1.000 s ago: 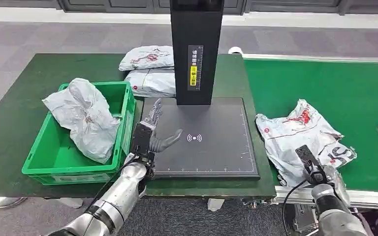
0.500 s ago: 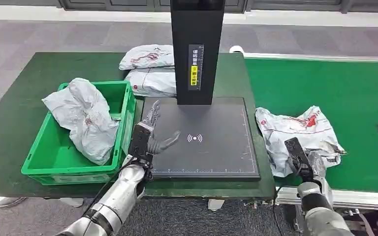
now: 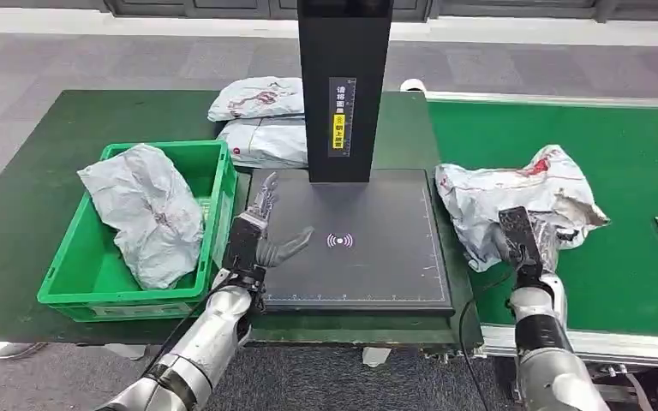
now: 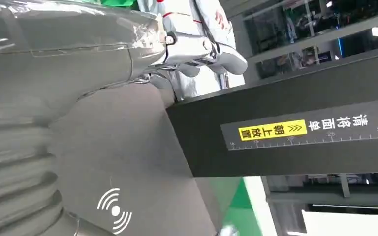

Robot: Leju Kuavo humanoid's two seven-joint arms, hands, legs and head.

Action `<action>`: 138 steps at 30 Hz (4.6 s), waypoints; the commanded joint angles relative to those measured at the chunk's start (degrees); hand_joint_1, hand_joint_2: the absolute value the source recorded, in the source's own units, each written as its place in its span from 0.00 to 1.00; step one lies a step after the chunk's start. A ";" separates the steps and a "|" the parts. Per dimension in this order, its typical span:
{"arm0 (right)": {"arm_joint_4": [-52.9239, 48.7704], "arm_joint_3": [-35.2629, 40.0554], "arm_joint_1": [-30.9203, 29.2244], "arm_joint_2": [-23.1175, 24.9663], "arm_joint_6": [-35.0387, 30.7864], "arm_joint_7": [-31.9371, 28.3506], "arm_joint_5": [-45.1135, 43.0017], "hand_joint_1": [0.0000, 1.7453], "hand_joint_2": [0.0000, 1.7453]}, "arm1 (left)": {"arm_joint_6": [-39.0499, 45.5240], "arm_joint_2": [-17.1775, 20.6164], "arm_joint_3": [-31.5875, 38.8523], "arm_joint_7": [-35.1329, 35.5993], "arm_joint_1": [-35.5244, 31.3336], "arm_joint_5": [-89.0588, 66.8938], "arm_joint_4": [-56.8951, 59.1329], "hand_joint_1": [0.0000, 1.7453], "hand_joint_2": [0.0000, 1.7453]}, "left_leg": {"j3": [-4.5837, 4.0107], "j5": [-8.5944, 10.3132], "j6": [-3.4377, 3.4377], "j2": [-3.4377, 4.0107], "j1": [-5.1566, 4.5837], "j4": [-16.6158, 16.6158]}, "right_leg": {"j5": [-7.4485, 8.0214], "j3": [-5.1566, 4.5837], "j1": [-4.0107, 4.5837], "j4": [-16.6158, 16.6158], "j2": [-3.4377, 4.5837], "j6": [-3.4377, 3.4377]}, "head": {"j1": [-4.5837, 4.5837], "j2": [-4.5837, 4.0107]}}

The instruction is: Moved the parcel from conveyor to table for the left to box.

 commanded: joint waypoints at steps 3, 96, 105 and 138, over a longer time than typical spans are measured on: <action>-14.03 25.19 1.21 -1.58 1.74 -0.20 -9.88 1.00 1.00 | -0.58 0.85 2.71 -0.57 -3.67 0.86 3.82 0.00 1.00 | 0.01 -0.06 -0.03 0.21 -0.01 0.01 | -0.04 -0.10 0.01 0.05 0.09 -0.09 | 0.02 0.00; -47.73 23.30 26.11 2.85 8.29 6.37 -18.64 0.00 0.00 | -6.36 0.07 -11.51 13.82 -8.62 -38.35 13.87 1.00 1.00 | 0.89 -0.45 -0.02 -0.15 -0.10 -0.11 | -0.69 0.87 -0.07 0.10 -0.43 -0.17 | 0.02 0.00; -46.31 22.64 25.78 2.91 6.96 5.64 -20.85 0.00 0.00 | 4.67 0.44 3.61 12.35 -8.29 -24.27 0.02 1.00 1.00 | 0.54 -0.46 -0.03 -0.11 -0.07 0.01 | -0.69 0.45 -0.04 0.21 -0.32 -0.15 | 0.02 0.00; -43.97 20.25 29.35 1.49 7.21 6.66 -22.69 0.00 0.00 | 27.94 15.40 35.20 38.31 3.00 -80.63 -12.91 0.00 1.00 | 0.75 -0.59 -0.24 -0.08 -0.02 -0.24 | -0.97 0.50 0.04 0.16 -0.25 -0.42 | 0.02 0.00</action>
